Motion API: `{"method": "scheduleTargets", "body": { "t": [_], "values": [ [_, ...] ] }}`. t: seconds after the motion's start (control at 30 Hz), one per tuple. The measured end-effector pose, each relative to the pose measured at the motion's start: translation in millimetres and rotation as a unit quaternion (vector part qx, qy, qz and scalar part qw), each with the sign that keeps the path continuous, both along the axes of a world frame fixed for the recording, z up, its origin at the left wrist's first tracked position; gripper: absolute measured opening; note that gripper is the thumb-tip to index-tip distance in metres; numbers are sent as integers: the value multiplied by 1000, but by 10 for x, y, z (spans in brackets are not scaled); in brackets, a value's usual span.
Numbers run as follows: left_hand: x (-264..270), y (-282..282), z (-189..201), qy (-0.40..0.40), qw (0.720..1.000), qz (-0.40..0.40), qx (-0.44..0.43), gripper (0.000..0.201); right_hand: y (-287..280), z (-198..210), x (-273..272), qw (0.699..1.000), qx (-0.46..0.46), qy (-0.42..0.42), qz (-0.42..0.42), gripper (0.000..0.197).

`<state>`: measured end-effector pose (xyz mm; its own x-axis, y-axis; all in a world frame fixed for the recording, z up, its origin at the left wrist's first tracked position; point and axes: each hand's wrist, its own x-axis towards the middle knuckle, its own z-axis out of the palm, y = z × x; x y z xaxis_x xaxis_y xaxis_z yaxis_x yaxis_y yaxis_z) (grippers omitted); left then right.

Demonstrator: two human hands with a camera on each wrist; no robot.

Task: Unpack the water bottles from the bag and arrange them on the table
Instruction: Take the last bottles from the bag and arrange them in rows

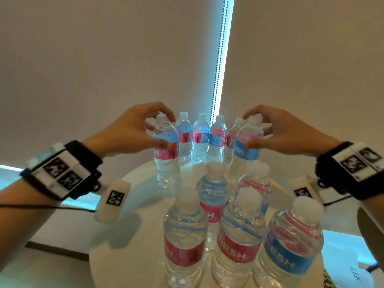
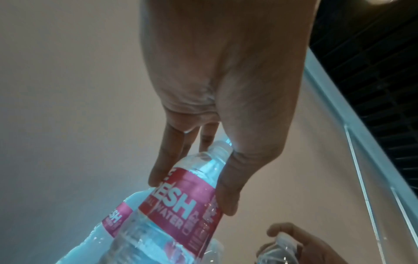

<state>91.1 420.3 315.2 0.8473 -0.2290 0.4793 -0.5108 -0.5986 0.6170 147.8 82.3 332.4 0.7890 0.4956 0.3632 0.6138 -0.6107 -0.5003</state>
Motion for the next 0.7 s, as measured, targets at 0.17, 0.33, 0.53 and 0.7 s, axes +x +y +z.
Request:
{"method": "scheduleTargets", "body": {
  "t": [0.17, 0.33, 0.53, 0.7],
  "values": [
    [523, -80, -68, 20, 999, 36, -3, 49, 489, -80, 464, 1000, -12, -27, 3, 57],
    [863, -109, -171, 32, 998, 55, 17, 48, 879, -225, 681, 998, -53, -33, 4, 59],
    [1084, -155, -291, 28, 997, 63, 27, 48, 1088, -404, 851, 998, -60, -12, -5, 63],
    [1204, -170, -351, 22, 998, 51, 16, 47, 1199, -455, 912, 997, -71, -19, -16, 68]
  ]
}}
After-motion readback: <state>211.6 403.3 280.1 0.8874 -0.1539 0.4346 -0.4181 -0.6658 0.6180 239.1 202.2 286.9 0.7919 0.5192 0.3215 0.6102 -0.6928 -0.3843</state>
